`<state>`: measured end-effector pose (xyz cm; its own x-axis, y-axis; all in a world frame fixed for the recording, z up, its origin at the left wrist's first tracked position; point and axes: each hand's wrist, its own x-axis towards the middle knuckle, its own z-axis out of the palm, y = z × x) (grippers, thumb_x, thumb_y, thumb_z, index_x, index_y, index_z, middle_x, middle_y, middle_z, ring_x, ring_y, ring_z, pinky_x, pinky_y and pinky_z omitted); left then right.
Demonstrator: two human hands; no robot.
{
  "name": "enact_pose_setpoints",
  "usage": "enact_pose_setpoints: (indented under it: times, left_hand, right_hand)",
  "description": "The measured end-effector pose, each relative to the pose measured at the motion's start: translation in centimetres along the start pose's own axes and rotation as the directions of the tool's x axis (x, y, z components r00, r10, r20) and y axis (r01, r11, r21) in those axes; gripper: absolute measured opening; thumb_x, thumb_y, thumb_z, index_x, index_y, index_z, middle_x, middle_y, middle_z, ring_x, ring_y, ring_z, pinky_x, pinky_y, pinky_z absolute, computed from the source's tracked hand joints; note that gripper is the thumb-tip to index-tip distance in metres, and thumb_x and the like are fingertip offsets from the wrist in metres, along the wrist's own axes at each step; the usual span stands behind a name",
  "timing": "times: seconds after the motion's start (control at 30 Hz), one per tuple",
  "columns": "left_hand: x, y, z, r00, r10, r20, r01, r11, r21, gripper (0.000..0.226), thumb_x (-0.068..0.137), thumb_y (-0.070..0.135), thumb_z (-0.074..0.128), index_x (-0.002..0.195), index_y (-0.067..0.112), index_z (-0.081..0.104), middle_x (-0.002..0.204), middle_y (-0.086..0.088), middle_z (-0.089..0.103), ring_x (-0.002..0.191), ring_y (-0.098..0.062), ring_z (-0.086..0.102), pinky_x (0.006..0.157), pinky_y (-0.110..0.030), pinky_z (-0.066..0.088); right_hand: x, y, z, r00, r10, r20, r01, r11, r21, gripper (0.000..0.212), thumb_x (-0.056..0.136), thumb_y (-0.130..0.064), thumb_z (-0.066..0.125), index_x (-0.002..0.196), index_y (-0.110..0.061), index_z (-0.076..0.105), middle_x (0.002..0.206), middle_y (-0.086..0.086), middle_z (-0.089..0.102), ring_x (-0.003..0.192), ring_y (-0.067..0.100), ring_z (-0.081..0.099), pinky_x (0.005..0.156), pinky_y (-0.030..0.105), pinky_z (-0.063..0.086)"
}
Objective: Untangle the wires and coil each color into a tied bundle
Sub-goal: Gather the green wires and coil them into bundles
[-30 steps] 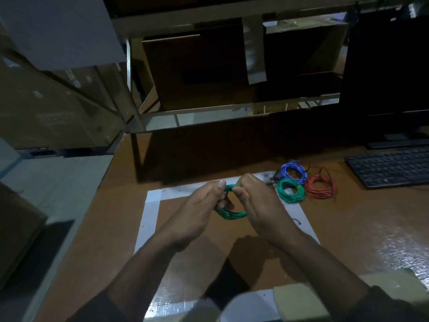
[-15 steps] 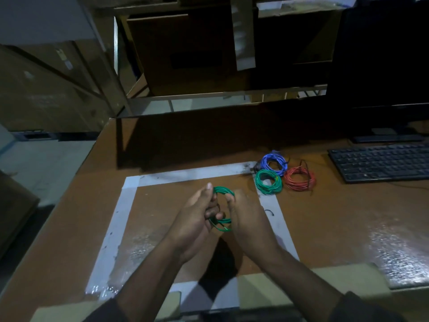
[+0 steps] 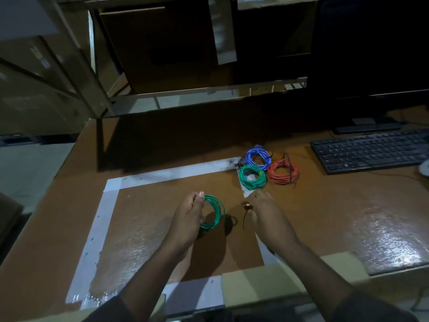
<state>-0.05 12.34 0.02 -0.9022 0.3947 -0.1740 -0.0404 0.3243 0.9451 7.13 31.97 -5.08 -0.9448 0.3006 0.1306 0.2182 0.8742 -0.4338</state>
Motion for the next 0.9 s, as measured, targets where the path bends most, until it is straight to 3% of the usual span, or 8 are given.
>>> enact_pose_setpoints:
  times: [0.1,0.37,0.43,0.53,0.63,0.73,0.83,0.9]
  left_hand:
    - [0.7,-0.2,-0.2,1.000,0.011,-0.003,-0.011,0.999,-0.032,0.031,0.110,0.045,0.037,0.089,0.027,0.052,0.082,0.005,0.051,0.076,-0.013,0.048,0.071,-0.034,0.042]
    - [2.0,0.0,-1.1,0.999,0.024,0.039,-0.020,0.995,-0.094,0.031,0.109,0.048,0.036,0.098,0.025,0.055,0.092,0.001,0.055,0.083,-0.017,0.050,0.076,-0.036,0.046]
    - [2.3,0.2,-1.7,0.998,0.059,0.031,-0.056,0.993,-0.107,0.031,0.109,0.046,0.036,0.098,0.025,0.055,0.089,0.003,0.052,0.081,-0.015,0.048,0.072,-0.032,0.044]
    - [2.8,0.5,-3.0,0.991,0.133,0.008,-0.132,0.987,-0.087,0.029,0.110,0.042,0.034,0.096,0.024,0.053,0.086,0.006,0.052,0.076,-0.007,0.050,0.066,-0.025,0.043]
    - [3.3,0.9,-3.8,0.981,0.193,-0.015,-0.194,0.980,-0.039,0.031,0.111,0.039,0.034,0.092,0.018,0.047,0.086,0.003,0.053,0.067,0.007,0.052,0.057,-0.015,0.042]
    - [3.8,1.5,-4.4,0.966,0.259,-0.023,-0.259,0.966,-0.021,0.033,0.112,0.037,0.034,0.092,0.012,0.043,0.086,-0.001,0.052,0.066,0.006,0.051,0.055,-0.015,0.042]
    - [4.4,1.8,-5.0,0.954,0.299,-0.036,-0.300,0.954,-0.016,0.030,0.110,0.040,0.036,0.092,0.017,0.044,0.083,0.001,0.049,0.069,-0.002,0.049,0.060,-0.023,0.043]
    - [4.7,2.1,-5.3,0.946,0.322,-0.043,-0.322,0.947,0.000,0.023,0.109,0.041,0.039,0.098,0.022,0.045,0.086,0.002,0.051,0.072,-0.006,0.051,0.061,-0.026,0.045]
  right_hand:
    - [0.5,0.3,0.7,0.999,-0.006,0.040,0.008,0.998,-0.069,0.031,0.093,-0.003,0.062,0.117,-0.017,0.073,0.114,0.001,0.059,0.107,0.019,0.052,0.082,0.035,0.053]
    - [0.5,-0.8,-0.1,1.000,-0.027,0.006,0.028,0.980,-0.198,0.005,0.094,-0.023,0.069,0.095,-0.018,0.069,0.100,-0.001,0.057,0.097,0.018,0.049,0.069,0.038,0.050]
    - [0.2,-2.0,-0.4,1.000,0.004,-0.014,-0.006,0.994,-0.114,0.004,0.095,-0.023,0.067,0.091,-0.022,0.065,0.095,-0.004,0.055,0.092,0.017,0.051,0.068,0.037,0.048]
    - [-0.3,-4.8,-1.8,0.992,0.120,-0.038,-0.109,0.970,0.215,0.006,0.099,-0.026,0.061,0.093,-0.026,0.061,0.091,-0.010,0.057,0.084,0.011,0.056,0.067,0.035,0.048]
    - [-0.3,-8.5,-3.3,0.979,0.206,0.006,-0.180,0.841,0.510,0.007,0.098,-0.021,0.064,0.095,-0.026,0.066,0.086,-0.010,0.067,0.079,0.004,0.062,0.065,0.026,0.052]
    - [0.2,-11.4,-3.5,0.947,0.291,0.131,-0.287,0.596,0.750,0.010,0.095,-0.010,0.068,0.092,-0.020,0.070,0.078,-0.004,0.071,0.068,0.006,0.064,0.056,0.018,0.050]
    - [0.8,-12.9,-3.0,0.885,0.354,0.303,-0.416,0.305,0.857,0.006,0.093,-0.002,0.068,0.095,-0.007,0.071,0.070,0.000,0.072,0.054,0.005,0.061,0.050,0.016,0.047]
    - [1.3,-13.5,-2.4,0.846,0.367,0.388,-0.476,0.189,0.859,0.005,0.092,0.000,0.068,0.095,-0.003,0.070,0.069,0.005,0.073,0.052,0.007,0.060,0.049,0.017,0.048]
